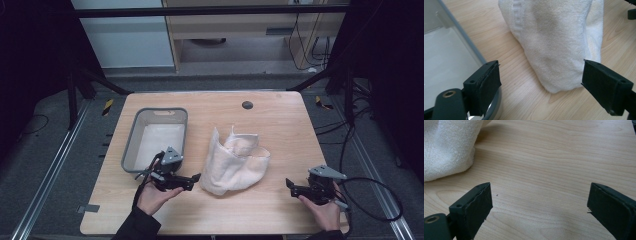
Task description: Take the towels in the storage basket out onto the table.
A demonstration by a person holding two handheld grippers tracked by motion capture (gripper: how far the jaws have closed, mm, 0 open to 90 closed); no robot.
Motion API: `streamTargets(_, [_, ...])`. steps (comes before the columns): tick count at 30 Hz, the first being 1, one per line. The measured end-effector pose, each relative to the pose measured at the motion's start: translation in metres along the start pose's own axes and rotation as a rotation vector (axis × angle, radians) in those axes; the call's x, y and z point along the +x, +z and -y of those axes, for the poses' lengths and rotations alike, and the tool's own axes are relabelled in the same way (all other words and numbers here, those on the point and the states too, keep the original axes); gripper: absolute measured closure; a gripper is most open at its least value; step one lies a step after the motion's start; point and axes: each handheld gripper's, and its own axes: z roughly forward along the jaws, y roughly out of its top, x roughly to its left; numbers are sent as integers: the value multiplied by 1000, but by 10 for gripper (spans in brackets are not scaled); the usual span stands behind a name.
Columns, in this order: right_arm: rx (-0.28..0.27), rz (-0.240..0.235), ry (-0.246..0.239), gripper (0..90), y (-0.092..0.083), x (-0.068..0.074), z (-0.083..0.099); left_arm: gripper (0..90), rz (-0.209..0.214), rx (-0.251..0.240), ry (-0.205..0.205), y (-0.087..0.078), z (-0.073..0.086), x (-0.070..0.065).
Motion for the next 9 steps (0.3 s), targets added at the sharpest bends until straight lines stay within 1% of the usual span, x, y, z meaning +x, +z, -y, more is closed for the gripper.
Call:
streamTargets(1, [-1,0,0,61,0,0,0,146,0,0,0,0,0,0])
streamTargets(2, [-1,0,0,61,0,0,0,146,-1,-16,-9,-4,5,3])
streamTargets(3, [2,-3,13,60,0,-1,1,152,-1,-31,-18,-8,10,6])
streamTargets(4, [1,0,10,60,0,-2,1,155,-1,-31,-18,-8,10,6])
streamTargets(5, [-1,-1,13,60,0,-2,1,157,-2,-39,-24,-12,15,8])
streamTargets(7, [-5,0,16,61,-1,-3,2,159,-11,-56,-39,-18,20,11])
streamTargets(8, [-5,-1,16,61,-1,-3,2,163,-11,-56,-42,-20,22,13])
streamTargets(9, [-4,-1,17,61,0,-3,2,163,-21,-66,-45,-24,26,14])
